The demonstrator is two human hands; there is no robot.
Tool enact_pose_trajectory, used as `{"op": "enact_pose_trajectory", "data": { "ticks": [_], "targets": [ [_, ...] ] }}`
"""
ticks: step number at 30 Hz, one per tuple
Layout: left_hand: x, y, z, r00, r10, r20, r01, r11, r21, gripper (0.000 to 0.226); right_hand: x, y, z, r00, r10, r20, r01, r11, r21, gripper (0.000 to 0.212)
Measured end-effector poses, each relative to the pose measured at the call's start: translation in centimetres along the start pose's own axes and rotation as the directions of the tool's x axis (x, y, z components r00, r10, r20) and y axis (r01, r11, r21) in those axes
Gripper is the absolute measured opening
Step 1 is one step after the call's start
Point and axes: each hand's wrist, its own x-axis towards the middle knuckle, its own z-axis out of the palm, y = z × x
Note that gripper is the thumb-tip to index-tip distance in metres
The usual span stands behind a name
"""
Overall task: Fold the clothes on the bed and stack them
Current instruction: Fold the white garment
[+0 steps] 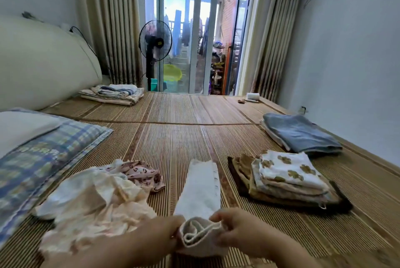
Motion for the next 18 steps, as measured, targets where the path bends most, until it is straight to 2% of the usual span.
{"op": "enact_pose_trajectory", "data": {
  "ticks": [3,6,7,9,11,13,14,15,16,18],
  "targets": [
    [-1.1,-0.4,2.5,1.000,-0.020,-0.009,0.020,0.999,-0.048,0.014,0.2,1.6,0.4,0.991,0.075,0.114,-0.090,0.987,0.133,0.029],
    [-0.3,-0.1,2.4,0.994,-0.104,-0.033,0.097,0.981,-0.167,0.007,1.5,2.9,0.0,0.986,0.108,0.124,-0.139,0.953,0.270,0.030],
    [0.5,0.0,2.2,0.987,-0.142,-0.071,0.126,0.973,-0.191,0.004,2.0,3.2,0.0,0.991,0.109,0.077,-0.128,0.939,0.320,0.030],
    [2.5,0.3,1.5,0.958,-0.232,-0.168,0.181,0.945,-0.273,0.007,3.7,3.7,0.2,0.986,0.101,-0.136,-0.034,0.903,0.429,0.035],
    [4.8,0.6,0.9,0.894,-0.354,-0.274,0.219,0.880,-0.421,0.008,5.5,4.0,0.7,0.911,0.094,-0.402,0.131,0.857,0.498,0.048],
    [6.6,0.6,0.9,0.813,-0.455,-0.362,0.230,0.823,-0.520,0.015,7.0,4.2,0.9,0.811,0.057,-0.583,0.242,0.873,0.423,0.062],
    [7.3,0.5,1.2,0.802,-0.469,-0.369,0.249,0.825,-0.507,0.030,7.6,4.6,0.9,0.769,0.039,-0.638,0.216,0.924,0.316,0.066],
    [7.8,0.2,1.8,0.820,-0.450,-0.353,0.267,0.847,-0.459,0.044,8.0,5.2,0.8,0.746,0.020,-0.666,0.136,0.974,0.182,0.065],
    [7.8,0.0,2.6,0.852,-0.410,-0.327,0.270,0.877,-0.397,0.054,8.4,5.6,0.7,0.748,0.003,-0.663,0.041,0.998,0.051,0.061],
    [7.3,-0.8,4.0,0.926,-0.287,-0.245,0.227,0.942,-0.248,0.064,8.7,6.4,0.9,0.828,-0.032,-0.559,-0.052,0.990,-0.134,0.049]
  ]
}}
